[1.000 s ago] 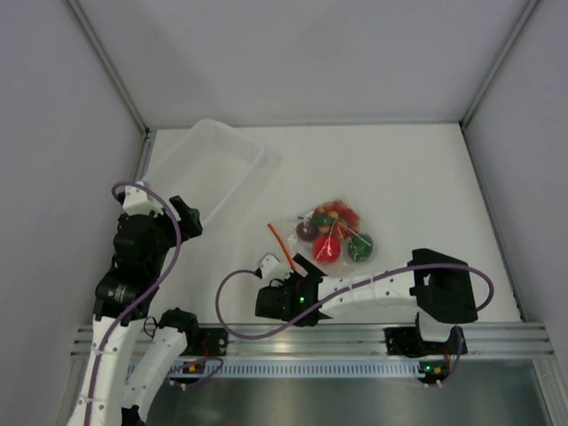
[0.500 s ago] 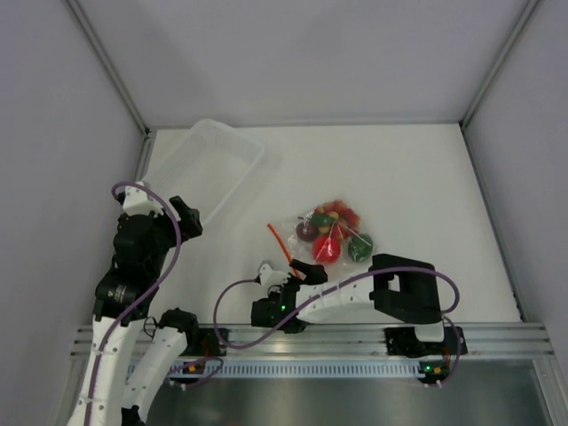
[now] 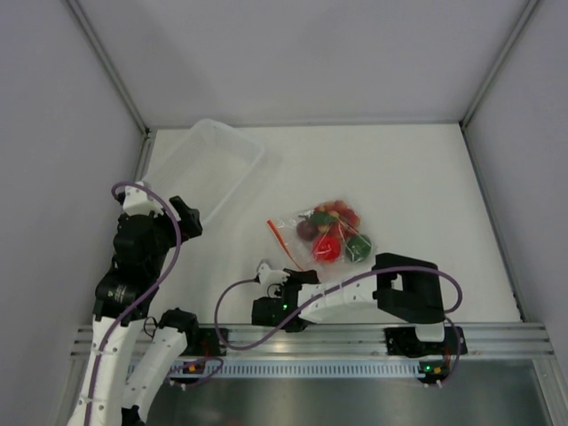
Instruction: Open the zip-top bag and remove the fake food
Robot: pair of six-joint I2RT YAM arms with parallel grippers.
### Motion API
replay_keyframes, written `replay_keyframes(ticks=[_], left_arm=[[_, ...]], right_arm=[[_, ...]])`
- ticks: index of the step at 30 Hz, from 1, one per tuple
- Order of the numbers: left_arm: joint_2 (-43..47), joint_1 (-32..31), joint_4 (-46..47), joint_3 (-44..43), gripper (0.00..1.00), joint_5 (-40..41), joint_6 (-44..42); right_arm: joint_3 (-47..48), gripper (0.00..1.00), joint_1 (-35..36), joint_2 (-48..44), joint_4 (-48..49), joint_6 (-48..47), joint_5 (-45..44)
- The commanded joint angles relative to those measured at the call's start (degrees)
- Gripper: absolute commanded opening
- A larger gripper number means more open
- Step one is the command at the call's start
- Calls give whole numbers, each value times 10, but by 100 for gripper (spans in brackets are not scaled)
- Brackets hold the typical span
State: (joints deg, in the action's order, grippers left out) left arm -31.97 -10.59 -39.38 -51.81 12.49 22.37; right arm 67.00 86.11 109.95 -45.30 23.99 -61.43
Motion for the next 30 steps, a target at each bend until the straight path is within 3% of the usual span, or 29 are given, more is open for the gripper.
replay_keyframes(ticks=[1, 6, 9, 14, 17, 20, 23, 30], left_arm=[[5, -1, 32, 5, 98, 0, -8], [1, 0, 42, 4, 98, -22, -10], [0, 0, 63, 6, 98, -90, -21], [-28, 0, 118, 5, 99, -327, -5], [-60, 0, 219, 29, 99, -464, 62], [-104, -4, 385, 65, 99, -554, 157], [-149, -41, 477, 61, 98, -559, 176], [-259, -266, 490, -14, 99, -450, -60]], right_arm=[[-1, 0, -1, -74, 35, -19, -4], [6, 0, -8, -151, 50, -46, 73], [14, 0, -18, -214, 52, -58, 139], [20, 0, -50, -330, 41, -62, 263], [19, 0, -80, -394, 33, -72, 331], [12, 0, -122, -451, 29, -83, 390], [-4, 0, -167, -500, 36, -86, 441], [-16, 0, -243, -552, 27, -107, 524]])
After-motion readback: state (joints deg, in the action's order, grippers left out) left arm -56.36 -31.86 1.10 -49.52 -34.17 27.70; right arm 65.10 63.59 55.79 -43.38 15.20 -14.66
